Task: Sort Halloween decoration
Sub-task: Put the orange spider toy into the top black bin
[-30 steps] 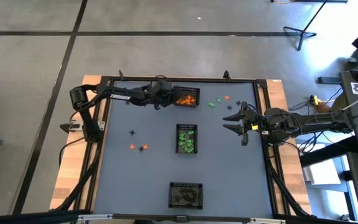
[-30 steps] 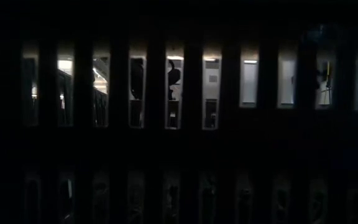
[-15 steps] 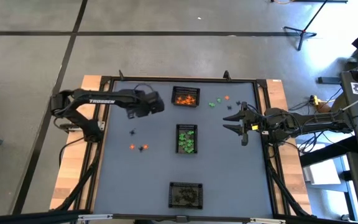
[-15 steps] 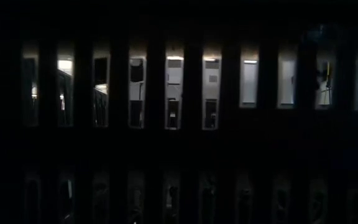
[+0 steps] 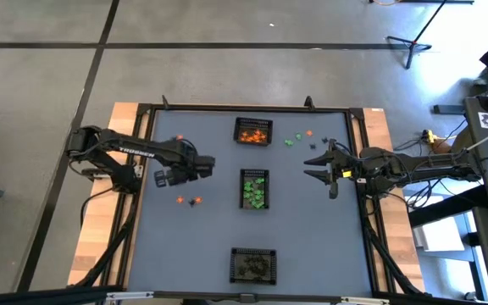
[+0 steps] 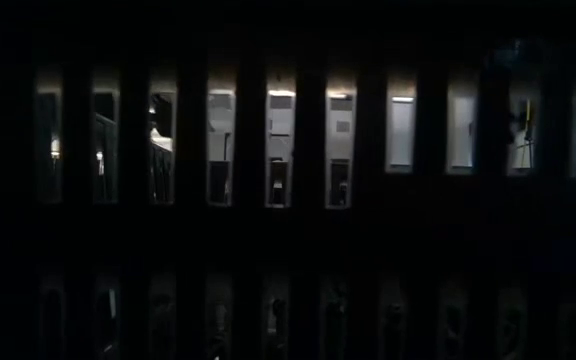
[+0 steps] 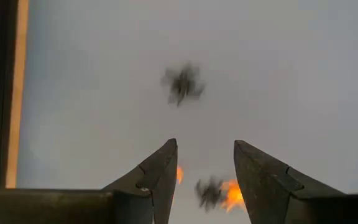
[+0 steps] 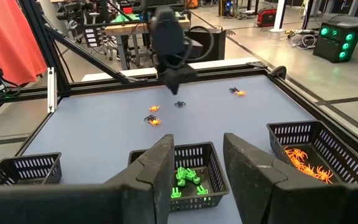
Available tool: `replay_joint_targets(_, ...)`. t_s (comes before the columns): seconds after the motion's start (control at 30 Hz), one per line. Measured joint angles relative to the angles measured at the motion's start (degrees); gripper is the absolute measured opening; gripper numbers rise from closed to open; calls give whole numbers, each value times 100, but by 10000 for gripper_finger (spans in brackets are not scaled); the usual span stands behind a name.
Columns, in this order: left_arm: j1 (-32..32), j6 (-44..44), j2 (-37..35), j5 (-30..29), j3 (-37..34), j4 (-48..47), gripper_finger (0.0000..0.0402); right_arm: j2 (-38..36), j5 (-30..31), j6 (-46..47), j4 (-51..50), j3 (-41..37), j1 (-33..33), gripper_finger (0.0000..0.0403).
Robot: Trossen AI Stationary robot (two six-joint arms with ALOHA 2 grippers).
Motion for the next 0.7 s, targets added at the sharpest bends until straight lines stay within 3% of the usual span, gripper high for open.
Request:
replay_joint_targets(0.17,-532,-106,0,285,0,28,150,2,0,2,-1,0,0,137)
replay_joint_targets(0.4,-1176,-906,109,237,-4,144,150,0,0,1,-4,0,0,137)
replay_joint_targets(0.7,-1442,-1954,421,339,-6,-44,131,2,0,0,-36,0,0,137)
